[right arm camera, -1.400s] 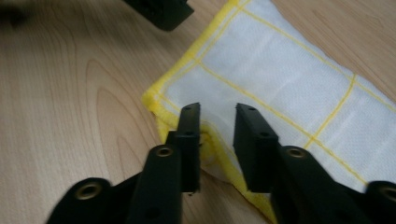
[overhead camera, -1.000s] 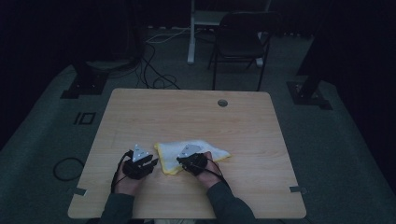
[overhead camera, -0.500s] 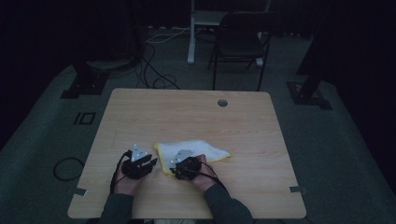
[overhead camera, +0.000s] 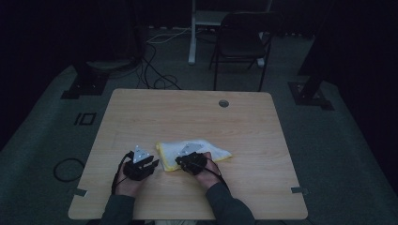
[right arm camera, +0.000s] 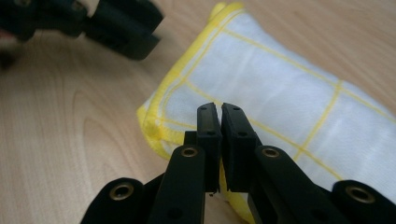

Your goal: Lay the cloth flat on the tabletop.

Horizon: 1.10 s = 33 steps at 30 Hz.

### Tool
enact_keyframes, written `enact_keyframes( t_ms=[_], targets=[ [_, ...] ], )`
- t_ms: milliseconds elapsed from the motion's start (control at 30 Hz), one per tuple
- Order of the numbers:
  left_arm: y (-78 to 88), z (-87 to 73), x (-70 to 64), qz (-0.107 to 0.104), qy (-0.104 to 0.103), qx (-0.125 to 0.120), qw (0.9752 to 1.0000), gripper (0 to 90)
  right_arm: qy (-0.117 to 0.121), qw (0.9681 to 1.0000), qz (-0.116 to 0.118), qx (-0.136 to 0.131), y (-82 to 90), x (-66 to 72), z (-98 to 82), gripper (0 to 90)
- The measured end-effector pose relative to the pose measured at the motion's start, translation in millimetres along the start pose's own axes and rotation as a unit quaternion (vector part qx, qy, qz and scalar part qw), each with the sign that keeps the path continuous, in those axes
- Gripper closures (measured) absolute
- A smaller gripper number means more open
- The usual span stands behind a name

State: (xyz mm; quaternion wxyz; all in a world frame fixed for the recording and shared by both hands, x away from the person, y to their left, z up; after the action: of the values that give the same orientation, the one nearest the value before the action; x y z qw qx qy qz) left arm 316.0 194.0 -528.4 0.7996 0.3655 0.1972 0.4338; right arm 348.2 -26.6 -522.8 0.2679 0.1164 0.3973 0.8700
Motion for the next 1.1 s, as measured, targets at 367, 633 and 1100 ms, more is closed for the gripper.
enact_keyframes(
  t_ms=[367,633,1100],
  targets=[
    [-8.9,6.1,-33.0,-0.044,-0.049,-0.003,0.9978,66.3,-0.073,0.9972,0.0,-0.014,4.4,-22.8,-4.0,86.9],
    [-24.7,16.5,-60.2,-0.046,-0.102,0.002,0.9937,67.5,-0.088,0.996,0.006,-0.016,3.9,-26.2,-4.4,86.9],
    [-19.2,12.0,-47.0,-0.028,-0.095,0.022,0.9949,89.8,-0.137,0.9895,-0.016,-0.041,24.4,-51.7,-7.6,87.5]
  ],
)
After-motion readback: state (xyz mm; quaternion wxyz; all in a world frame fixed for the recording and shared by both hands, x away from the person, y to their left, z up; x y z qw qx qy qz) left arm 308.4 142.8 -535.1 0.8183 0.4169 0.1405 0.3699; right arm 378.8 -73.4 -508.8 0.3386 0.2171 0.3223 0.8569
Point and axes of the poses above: each handheld gripper's, and its own axes: y roughly backward along the jaws, z roughly out of its top, x roughly to its left, the point moved 1 cm from there along -y, roughly forward along the jaws, and after that the axes turned 8 degrees about x, right-handed, at the moved point
